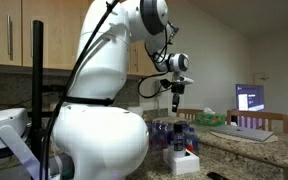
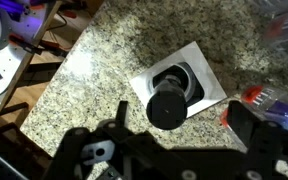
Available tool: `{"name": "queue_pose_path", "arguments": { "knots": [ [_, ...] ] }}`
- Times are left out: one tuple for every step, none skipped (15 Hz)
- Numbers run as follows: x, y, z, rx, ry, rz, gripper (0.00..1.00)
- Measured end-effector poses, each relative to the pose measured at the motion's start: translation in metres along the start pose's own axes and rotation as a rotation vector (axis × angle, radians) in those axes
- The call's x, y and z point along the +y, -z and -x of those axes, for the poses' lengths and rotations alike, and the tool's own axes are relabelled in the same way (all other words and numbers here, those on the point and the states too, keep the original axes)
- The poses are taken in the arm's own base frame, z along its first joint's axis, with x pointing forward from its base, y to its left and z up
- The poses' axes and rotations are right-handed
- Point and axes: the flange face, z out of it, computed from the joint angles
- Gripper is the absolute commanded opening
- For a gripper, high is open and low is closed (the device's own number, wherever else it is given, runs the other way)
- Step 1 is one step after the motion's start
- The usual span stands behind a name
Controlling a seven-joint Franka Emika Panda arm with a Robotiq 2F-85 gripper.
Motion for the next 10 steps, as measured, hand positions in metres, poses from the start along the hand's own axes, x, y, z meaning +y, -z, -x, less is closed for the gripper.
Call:
{"name": "queue_pose_path", "arguments": {
  "knots": [
    [-0.002, -0.003, -0.005, 0.006, -0.023, -0.022, 1.00],
    [-0.004, -0.007, -0.009, 0.012, -0.046, -0.046, 1.00],
    [-0.005, -0.012, -0.012, 0.018, -0.067, -0.068, 1.00],
    [-0.007, -0.018, -0.013, 0.025, -0.090, -0.093, 1.00],
    [-0.008, -0.024, -0.014, 0.036, -0.114, -0.115, 1.00],
    [-0.008, -0.031, -0.014, 0.052, -0.140, -0.135, 1.00],
    [-0.008, -0.039, -0.014, 0.070, -0.169, -0.150, 1.00],
    [-0.006, -0.046, -0.013, 0.087, -0.200, -0.161, 1.00],
    [-0.004, -0.052, -0.013, 0.104, -0.233, -0.168, 1.00],
    [-0.001, -0.056, -0.013, 0.117, -0.267, -0.169, 1.00]
  ]
}}
